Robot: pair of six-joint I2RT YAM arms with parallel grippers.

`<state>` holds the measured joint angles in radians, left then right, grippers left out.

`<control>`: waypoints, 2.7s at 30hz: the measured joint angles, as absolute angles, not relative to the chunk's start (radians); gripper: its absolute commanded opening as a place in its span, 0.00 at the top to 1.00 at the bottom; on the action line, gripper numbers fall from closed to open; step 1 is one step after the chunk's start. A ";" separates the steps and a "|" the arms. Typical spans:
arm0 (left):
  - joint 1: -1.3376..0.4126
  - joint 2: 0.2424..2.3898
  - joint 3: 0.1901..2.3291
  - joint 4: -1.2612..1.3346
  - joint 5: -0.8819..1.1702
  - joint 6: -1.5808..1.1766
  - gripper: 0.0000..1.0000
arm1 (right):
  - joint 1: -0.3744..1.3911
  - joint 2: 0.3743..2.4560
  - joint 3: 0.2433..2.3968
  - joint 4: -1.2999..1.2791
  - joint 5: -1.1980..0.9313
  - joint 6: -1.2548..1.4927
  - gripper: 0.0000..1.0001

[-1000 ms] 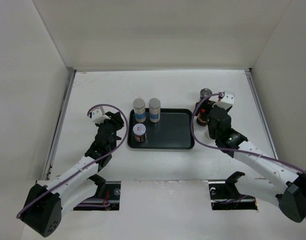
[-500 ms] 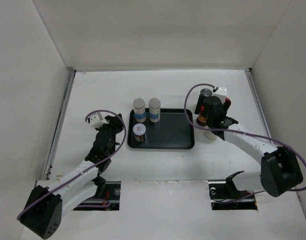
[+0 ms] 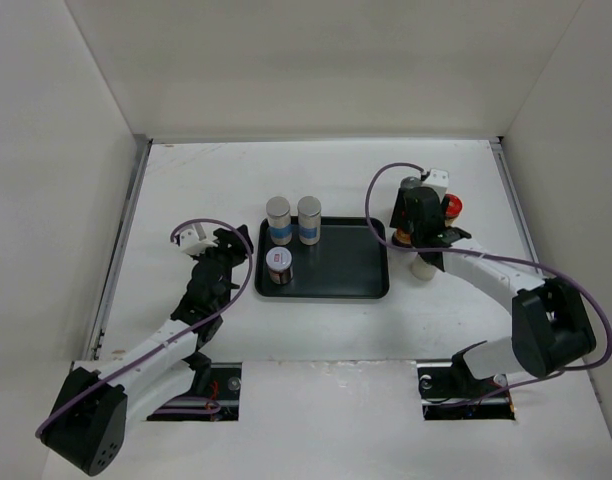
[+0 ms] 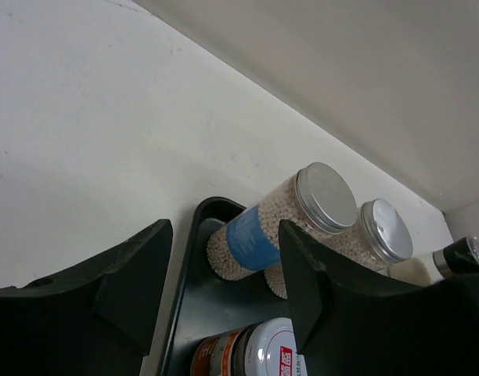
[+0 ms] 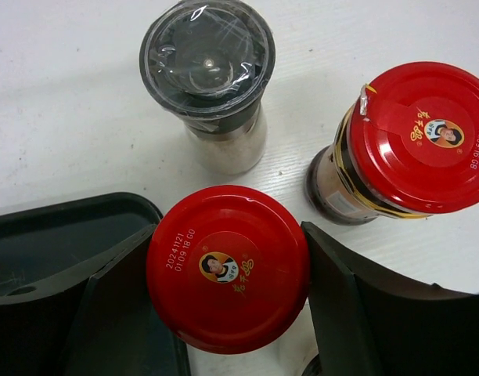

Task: Organize the condiment bottles

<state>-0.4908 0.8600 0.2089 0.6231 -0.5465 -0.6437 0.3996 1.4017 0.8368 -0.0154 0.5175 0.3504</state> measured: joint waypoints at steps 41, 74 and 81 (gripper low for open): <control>-0.475 0.873 0.208 0.646 -0.538 -0.652 0.41 | 0.742 1.696 1.065 0.170 0.530 0.321 0.38; -0.469 0.850 0.194 0.649 -0.529 -0.656 0.41 | 0.305 1.288 0.882 0.092 0.728 0.310 0.00; -0.469 0.851 0.194 0.648 -0.526 -0.658 0.40 | 0.242 1.382 0.882 0.046 0.666 0.316 0.00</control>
<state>-0.4694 0.8513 0.1936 0.6479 -0.5262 -0.6582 0.2424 1.3823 0.8822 0.0460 0.6662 0.3161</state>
